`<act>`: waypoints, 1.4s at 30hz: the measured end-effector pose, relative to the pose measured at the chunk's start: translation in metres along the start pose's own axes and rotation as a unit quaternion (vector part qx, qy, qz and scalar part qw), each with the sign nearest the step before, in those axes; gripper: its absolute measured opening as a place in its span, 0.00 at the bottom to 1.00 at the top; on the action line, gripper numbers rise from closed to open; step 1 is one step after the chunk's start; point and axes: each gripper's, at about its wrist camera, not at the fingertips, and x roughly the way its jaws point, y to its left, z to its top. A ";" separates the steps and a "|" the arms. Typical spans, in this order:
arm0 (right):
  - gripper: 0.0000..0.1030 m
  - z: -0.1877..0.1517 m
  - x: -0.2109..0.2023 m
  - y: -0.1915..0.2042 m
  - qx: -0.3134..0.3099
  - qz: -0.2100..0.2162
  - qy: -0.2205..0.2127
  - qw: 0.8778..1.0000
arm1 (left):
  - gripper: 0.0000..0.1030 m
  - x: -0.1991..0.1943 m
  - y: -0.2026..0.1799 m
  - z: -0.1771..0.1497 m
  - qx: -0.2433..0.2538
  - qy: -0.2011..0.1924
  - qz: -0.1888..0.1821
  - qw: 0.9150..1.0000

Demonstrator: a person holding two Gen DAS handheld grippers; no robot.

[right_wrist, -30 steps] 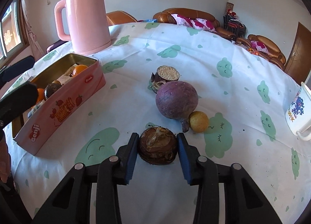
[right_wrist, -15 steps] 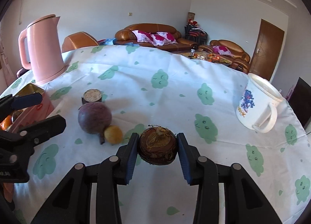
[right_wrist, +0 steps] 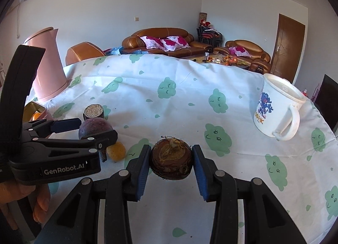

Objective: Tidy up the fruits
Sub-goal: 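Grasp the purple round fruit with the left tool while the right grasps another brown fruit, then lift the purple fruit with the left tool while the right tool lifts the brown fruit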

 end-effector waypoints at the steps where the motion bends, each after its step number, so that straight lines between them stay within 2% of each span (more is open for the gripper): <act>1: 0.40 0.000 -0.001 0.000 -0.001 0.000 0.000 1.000 | 0.68 0.001 0.000 0.000 0.000 0.001 -0.005 1.000; 2: 0.40 0.000 -0.001 0.001 -0.003 0.000 0.000 1.000 | 0.64 0.000 0.000 0.000 0.001 0.002 -0.013 1.000; 3: 0.40 0.000 -0.001 0.001 -0.003 0.000 -0.001 1.000 | 0.57 0.000 -0.002 -0.001 0.006 0.002 -0.020 1.000; 10: 0.40 -0.001 -0.008 -0.001 0.000 0.004 -0.020 1.000 | 0.54 -0.013 -0.007 -0.009 0.025 -0.009 -0.033 0.999; 20: 0.40 -0.002 -0.021 0.001 -0.007 0.016 -0.054 0.998 | 0.53 -0.032 -0.009 -0.013 0.038 -0.052 -0.034 0.997; 31: 0.40 -0.005 -0.034 0.003 -0.010 0.021 -0.089 0.996 | 0.53 -0.050 -0.016 -0.017 0.060 -0.096 -0.018 0.993; 42: 0.40 -0.007 -0.043 0.001 -0.007 0.019 -0.117 0.993 | 0.53 -0.061 -0.019 -0.023 0.073 -0.125 -0.007 0.990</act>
